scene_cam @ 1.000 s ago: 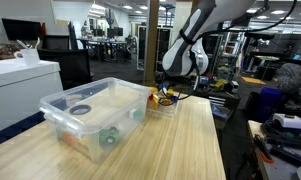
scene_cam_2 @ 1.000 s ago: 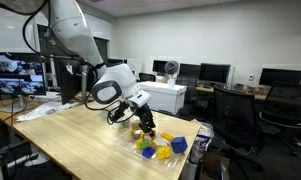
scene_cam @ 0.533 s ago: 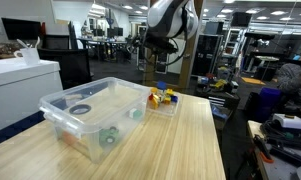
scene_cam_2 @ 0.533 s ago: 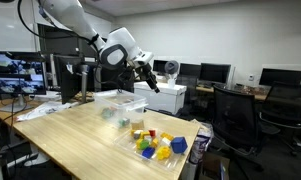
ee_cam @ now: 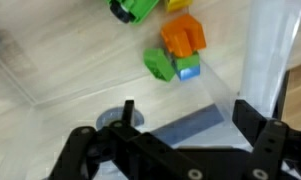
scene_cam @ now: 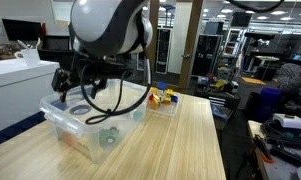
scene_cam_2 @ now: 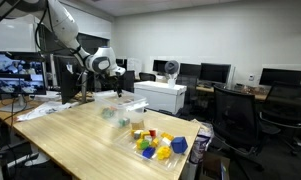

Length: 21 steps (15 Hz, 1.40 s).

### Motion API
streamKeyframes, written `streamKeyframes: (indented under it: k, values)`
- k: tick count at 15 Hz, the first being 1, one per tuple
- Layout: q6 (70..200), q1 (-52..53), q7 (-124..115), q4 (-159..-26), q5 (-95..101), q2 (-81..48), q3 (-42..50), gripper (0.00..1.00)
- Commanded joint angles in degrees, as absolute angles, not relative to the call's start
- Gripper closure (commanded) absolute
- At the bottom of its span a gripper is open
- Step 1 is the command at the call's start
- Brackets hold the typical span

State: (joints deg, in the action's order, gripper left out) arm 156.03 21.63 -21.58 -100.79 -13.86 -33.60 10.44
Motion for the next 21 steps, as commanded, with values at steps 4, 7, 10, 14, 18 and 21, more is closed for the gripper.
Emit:
streamKeyframes:
  k: [4,7,10,14,18,21]
  values:
    - [138.9,13.3,-11.1,-88.7,-0.5,-41.3,3.4,0.0]
    - [137.9,11.4,-5.6,-86.0,3.7,-42.6,2.2,0.0]
    - [140.2,9.3,-3.4,-84.3,2.4,-45.3,-0.6,0.0]
    - [143.8,5.7,-0.5,-84.2,-0.2,-46.5,-5.1,0.0]
    - [141.5,4.4,3.4,-81.5,-0.8,-51.7,-7.2,0.0]
    - [141.6,4.4,4.1,-79.0,-0.7,-53.8,-7.4,0.0]
